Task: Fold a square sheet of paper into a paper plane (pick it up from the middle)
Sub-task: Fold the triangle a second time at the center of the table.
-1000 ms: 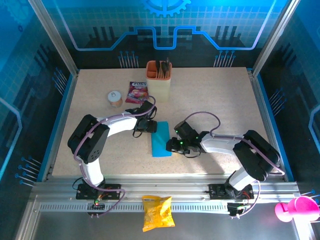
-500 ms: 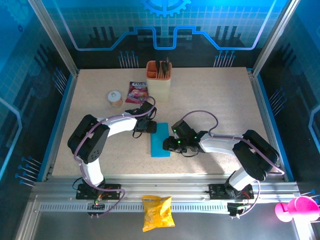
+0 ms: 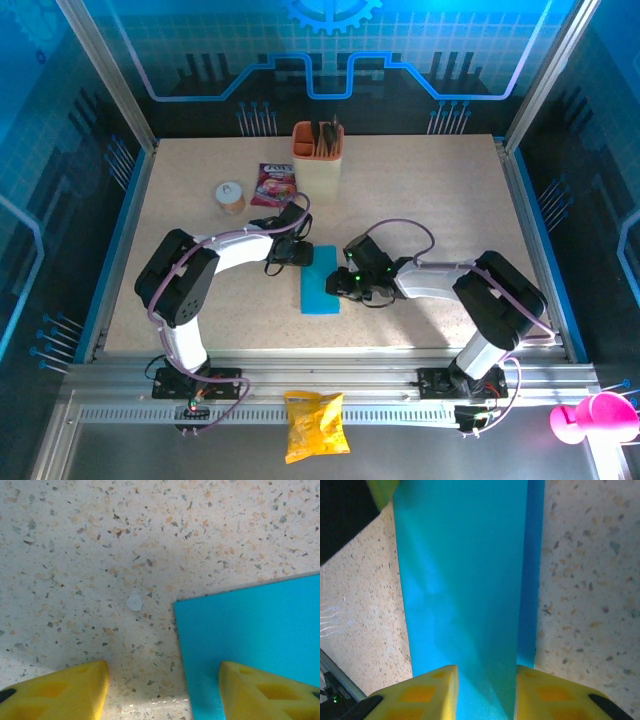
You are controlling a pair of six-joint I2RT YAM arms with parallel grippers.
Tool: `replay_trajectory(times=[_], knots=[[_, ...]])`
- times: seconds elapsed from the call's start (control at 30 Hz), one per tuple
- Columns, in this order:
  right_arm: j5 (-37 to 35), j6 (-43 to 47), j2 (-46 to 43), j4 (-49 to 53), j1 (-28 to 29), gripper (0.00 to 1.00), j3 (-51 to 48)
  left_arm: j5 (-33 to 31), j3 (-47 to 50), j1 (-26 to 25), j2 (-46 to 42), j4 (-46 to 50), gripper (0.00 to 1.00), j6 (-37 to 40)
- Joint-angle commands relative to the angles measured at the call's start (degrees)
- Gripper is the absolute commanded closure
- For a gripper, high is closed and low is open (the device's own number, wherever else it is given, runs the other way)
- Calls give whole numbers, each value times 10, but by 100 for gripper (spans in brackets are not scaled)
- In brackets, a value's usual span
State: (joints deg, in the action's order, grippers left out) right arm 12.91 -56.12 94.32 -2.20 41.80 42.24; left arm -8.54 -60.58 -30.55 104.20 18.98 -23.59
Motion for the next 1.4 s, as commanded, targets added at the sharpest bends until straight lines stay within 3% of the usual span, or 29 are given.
replay_trajectory(times=[0.0, 0.4, 0.63, 0.83, 0.97, 1.13, 1.37], knots=[[21, 2, 15, -14, -14, 68, 20, 32, 14, 1, 12, -19, 40, 7], [56, 13, 59, -29, -46, 73, 53, 43, 17, 1, 8, -23, 39, 15], [54, 23, 74, -13, -52, 97, 63, 41, 17, 1, -23, -20, 38, 17], [43, 17, 70, 21, -52, 100, 71, 41, 74, -11, -118, -32, 32, 13], [35, 9, 62, 49, -52, 100, 77, 36, 145, -53, -200, -55, 31, 13], [28, -1, 53, 75, -52, 100, 79, -1, 219, -140, -277, -88, 30, 21], [28, -19, 53, 85, -44, 100, 90, -26, 255, -245, -277, -160, 28, 31]])
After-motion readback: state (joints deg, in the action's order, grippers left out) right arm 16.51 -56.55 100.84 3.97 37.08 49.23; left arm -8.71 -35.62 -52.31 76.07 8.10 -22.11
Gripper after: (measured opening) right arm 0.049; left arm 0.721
